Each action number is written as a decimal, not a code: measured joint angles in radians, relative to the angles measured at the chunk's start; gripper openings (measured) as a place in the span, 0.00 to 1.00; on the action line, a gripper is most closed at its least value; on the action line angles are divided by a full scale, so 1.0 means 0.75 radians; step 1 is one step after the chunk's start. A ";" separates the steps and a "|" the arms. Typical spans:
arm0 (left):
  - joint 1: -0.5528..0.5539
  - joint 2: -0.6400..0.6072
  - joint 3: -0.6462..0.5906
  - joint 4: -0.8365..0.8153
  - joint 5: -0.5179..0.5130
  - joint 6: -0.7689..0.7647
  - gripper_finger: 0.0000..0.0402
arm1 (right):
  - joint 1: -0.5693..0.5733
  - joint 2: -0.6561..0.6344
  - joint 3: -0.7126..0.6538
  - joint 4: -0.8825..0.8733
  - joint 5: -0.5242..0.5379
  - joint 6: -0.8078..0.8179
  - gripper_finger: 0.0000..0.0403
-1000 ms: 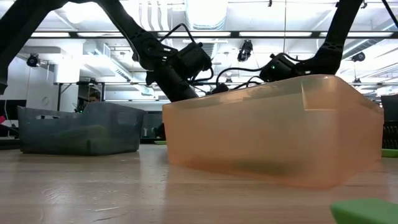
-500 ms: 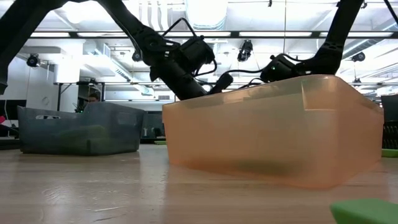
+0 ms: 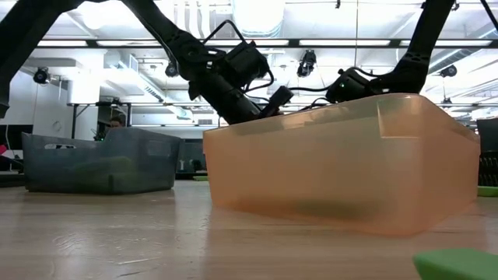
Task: Pick & Place School Supplies
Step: Put the left crayon box into the orange bin
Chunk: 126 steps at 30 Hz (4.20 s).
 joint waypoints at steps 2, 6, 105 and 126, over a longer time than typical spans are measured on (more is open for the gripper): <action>0.000 0.000 0.000 -0.003 -0.021 0.005 0.48 | 0.000 0.000 0.000 0.000 0.000 0.000 0.07; 0.001 0.000 0.000 -0.007 -0.052 0.001 0.48 | 0.000 0.001 0.008 -0.009 0.000 0.001 0.07; 0.006 -0.002 -0.001 -0.032 -0.132 -0.003 0.46 | 0.051 0.002 0.032 -0.024 -0.005 0.065 0.07; 0.005 -0.002 -0.001 -0.017 -0.125 -0.007 0.13 | 0.051 0.002 0.032 -0.019 -0.005 0.064 0.07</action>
